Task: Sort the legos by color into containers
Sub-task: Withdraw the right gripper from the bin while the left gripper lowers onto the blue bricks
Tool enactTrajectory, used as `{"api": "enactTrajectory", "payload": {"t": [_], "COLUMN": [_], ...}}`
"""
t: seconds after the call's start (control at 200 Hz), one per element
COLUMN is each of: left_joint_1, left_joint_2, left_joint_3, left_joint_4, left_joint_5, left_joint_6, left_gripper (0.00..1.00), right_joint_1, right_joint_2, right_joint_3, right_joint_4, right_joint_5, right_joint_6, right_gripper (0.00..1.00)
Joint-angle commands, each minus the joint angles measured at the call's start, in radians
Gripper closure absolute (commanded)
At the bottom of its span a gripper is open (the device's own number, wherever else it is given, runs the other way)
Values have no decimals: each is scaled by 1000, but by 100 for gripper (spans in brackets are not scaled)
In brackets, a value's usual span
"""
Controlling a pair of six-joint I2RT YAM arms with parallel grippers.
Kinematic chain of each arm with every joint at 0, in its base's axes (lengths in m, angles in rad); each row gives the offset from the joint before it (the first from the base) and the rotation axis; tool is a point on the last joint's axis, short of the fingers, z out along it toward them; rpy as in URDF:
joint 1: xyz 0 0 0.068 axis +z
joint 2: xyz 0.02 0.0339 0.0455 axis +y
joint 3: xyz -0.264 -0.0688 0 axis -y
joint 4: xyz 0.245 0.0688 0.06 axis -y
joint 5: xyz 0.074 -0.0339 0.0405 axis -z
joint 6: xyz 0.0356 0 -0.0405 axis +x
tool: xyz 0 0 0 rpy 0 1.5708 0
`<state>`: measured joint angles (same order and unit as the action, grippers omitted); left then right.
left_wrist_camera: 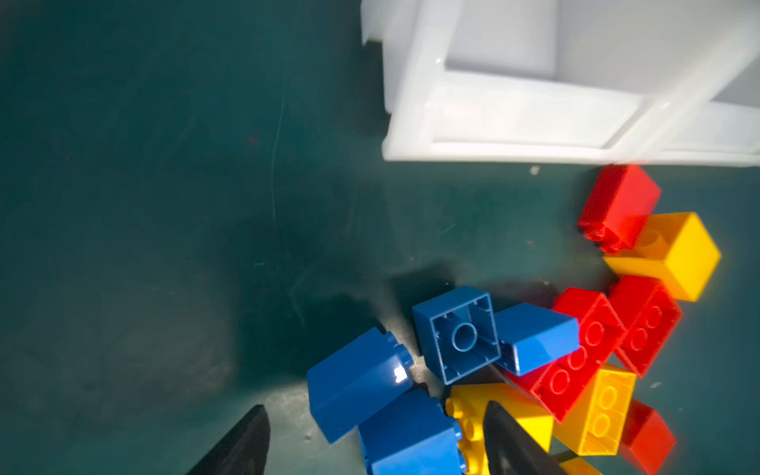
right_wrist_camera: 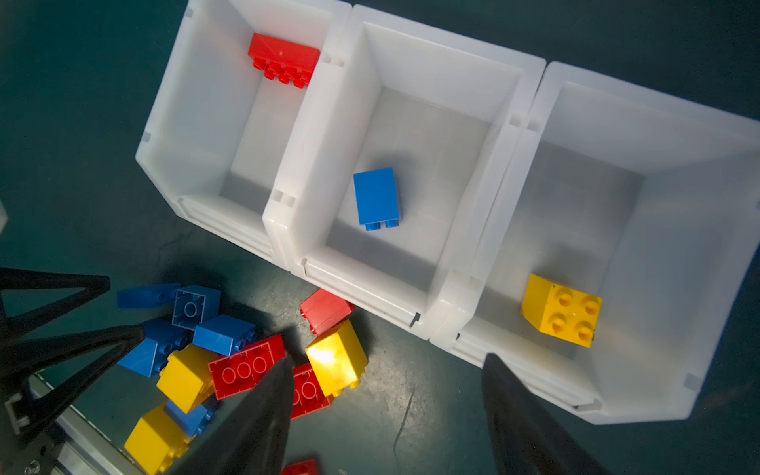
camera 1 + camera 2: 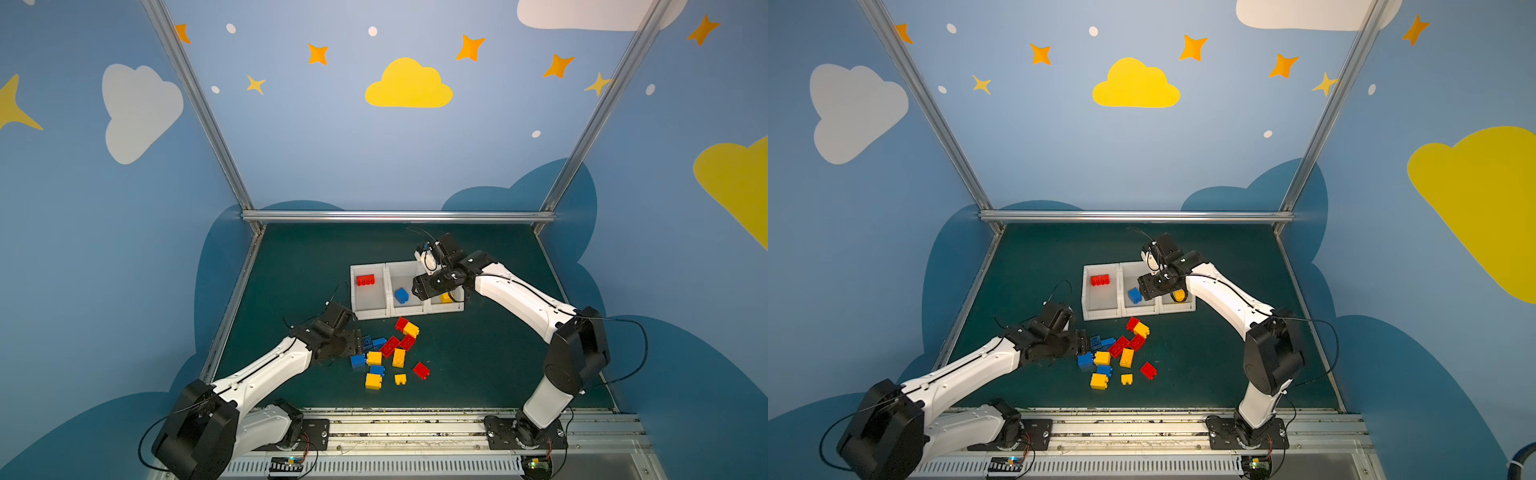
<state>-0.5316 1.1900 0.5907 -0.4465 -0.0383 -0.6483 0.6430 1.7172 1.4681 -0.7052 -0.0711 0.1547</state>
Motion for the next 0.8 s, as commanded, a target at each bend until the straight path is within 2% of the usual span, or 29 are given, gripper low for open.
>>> {"api": "enactTrajectory", "payload": {"t": [0.0, 0.31, 0.796], "left_joint_1": [-3, -4, -4], "left_joint_2": [36, 114, 114], "left_joint_3": [8, 27, 20], "left_joint_4": [-6, 40, 58], "left_joint_5": [28, 43, 2], "left_joint_6": [-15, -30, -37], "left_gripper": [19, 25, 39], "right_joint_1": [-5, -7, -13], "right_joint_2": [-28, -38, -50], "right_joint_3": [-7, -26, -50], "right_joint_4": [9, 12, 22], "right_joint_5": [-10, -13, -8], "right_joint_6": [9, 16, 31], "right_gripper": [28, 28, 28]}}
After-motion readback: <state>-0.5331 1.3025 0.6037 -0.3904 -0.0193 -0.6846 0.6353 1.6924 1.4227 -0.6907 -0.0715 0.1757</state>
